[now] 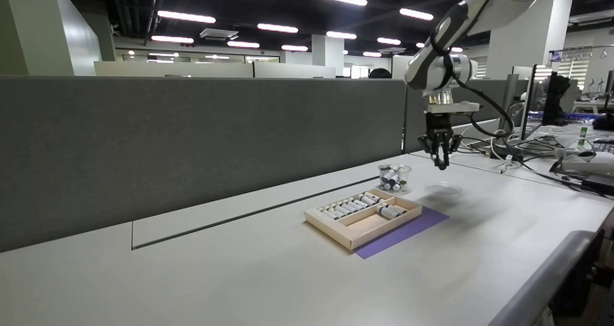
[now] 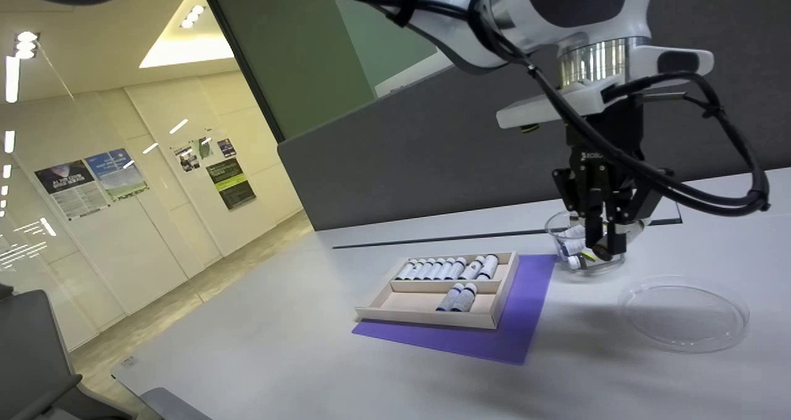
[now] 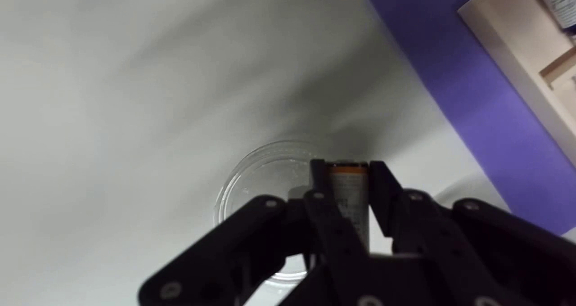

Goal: Pick up the three small bottles from the bottom compartment of the wooden tray and put them on the table.

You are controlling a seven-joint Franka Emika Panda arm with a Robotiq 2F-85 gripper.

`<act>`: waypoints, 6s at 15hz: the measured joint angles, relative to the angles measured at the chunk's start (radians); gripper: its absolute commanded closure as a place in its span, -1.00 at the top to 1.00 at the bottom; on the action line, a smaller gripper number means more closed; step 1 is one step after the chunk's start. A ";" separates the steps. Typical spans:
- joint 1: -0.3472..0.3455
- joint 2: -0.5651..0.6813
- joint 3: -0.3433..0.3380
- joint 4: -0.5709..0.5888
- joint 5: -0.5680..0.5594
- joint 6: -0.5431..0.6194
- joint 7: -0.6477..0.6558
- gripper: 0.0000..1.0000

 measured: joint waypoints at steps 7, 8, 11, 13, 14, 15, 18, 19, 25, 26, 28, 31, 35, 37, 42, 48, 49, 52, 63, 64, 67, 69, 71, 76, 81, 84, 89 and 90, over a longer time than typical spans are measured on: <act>-0.054 0.079 -0.003 0.019 0.034 0.075 0.006 -0.90; -0.056 0.092 -0.002 0.025 0.037 0.082 0.007 -0.90; -0.057 0.127 -0.002 0.050 0.047 0.093 0.008 0.03; -0.058 0.139 0.004 0.064 0.055 0.092 0.009 0.34; -0.059 0.140 0.013 0.070 0.063 0.087 0.008 0.51; -0.057 0.138 0.025 0.078 0.068 0.078 0.007 0.65; -0.037 0.099 0.075 0.091 0.072 0.043 -0.013 0.99; -0.026 0.076 0.097 0.091 0.074 0.025 -0.030 1.00; 0.080 -0.015 0.217 0.069 0.084 -0.128 -0.176 1.00; 0.099 -0.014 0.227 0.062 0.083 -0.151 -0.202 1.00; 0.132 -0.010 0.238 0.045 0.080 -0.198 -0.244 1.00; 0.159 0.001 0.239 0.019 0.065 -0.253 -0.291 1.00; 0.156 0.030 0.232 -0.009 0.037 -0.270 -0.346 1.00; 0.150 0.049 0.229 -0.016 0.020 -0.267 -0.369 1.00; 0.144 0.080 0.228 -0.049 0.000 -0.178 -0.438 1.00; 0.150 0.081 0.231 -0.101 -0.027 0.000 -0.464 1.00; 0.151 0.081 0.232 -0.109 -0.033 0.023 -0.466 1.00; 0.157 0.080 0.234 -0.132 -0.052 0.074 -0.473 0.35; 0.160 0.064 0.238 -0.165 -0.073 0.122 -0.478 -0.53; 0.160 0.064 0.238 -0.165 -0.073 0.122 -0.478 -0.53; 0.156 0.061 0.245 -0.165 -0.067 0.118 -0.479 -0.53; 0.148 0.043 0.263 -0.162 -0.042 0.090 -0.485 -0.53; 0.137 0.007 0.287 -0.151 -0.002 0.038 -0.503 -0.53; 0.125 -0.091 0.296 -0.114 0.048 -0.083 -0.517 -0.53; 0.118 -0.095 0.211 -0.075 0.043 -0.122 -0.429 -0.53; 0.095 -0.083 0.151 -0.068 0.043 -0.121 -0.366 -0.53; 0.031 -0.052 0.079 -0.062 0.042 -0.109 -0.296 -0.53; 0.020 -0.041 0.072 -0.062 0.042 -0.104 -0.293 -0.53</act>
